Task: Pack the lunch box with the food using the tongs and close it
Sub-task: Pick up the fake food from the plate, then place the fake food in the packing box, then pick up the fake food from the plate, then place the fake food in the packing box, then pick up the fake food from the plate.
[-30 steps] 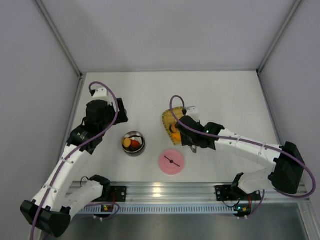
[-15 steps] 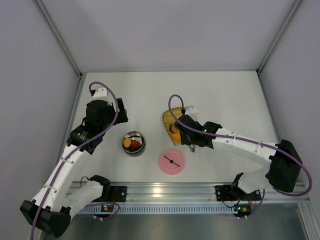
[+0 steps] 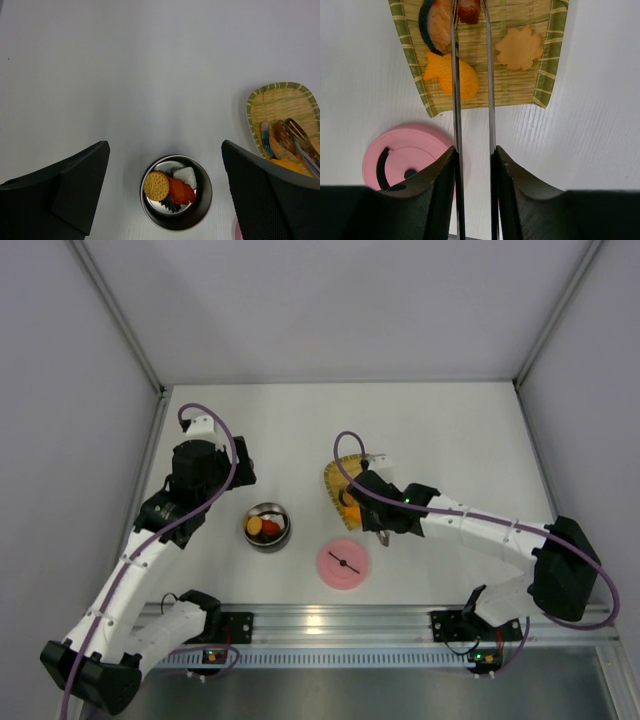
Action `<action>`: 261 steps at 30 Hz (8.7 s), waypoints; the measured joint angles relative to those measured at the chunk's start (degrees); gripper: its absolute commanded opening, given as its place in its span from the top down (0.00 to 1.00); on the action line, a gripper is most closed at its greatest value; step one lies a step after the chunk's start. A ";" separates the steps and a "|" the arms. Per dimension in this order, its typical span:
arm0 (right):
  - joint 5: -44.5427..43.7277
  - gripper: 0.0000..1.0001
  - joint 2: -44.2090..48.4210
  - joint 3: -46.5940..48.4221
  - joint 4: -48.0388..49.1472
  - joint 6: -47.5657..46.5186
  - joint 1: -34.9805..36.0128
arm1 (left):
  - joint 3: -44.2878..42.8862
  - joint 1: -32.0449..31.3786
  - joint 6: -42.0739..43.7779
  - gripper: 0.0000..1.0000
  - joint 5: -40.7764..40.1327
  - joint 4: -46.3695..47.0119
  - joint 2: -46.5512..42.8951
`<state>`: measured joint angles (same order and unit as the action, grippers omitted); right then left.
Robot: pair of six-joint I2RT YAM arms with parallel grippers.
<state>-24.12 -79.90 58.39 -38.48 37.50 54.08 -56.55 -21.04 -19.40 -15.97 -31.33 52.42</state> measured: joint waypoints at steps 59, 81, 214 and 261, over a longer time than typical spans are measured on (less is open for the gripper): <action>4.17 0.56 -10.12 17.90 1.53 -0.79 19.78 | 0.00 0.00 -0.02 0.02 0.02 0.00 0.00; -9.01 0.55 17.42 0.42 -10.88 6.29 8.24 | 0.00 0.00 -0.02 0.01 0.09 0.00 0.00; 5.18 0.67 -13.97 25.16 -0.26 -1.55 19.34 | 0.00 0.00 0.00 0.01 0.24 -0.02 0.61; -4.61 0.54 0.57 15.32 -4.00 0.94 17.99 | 0.00 0.00 0.00 0.01 0.24 -0.02 0.59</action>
<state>-28.73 -79.33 73.71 -42.48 38.44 72.07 -56.55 -21.04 -19.40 -15.73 -31.35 53.01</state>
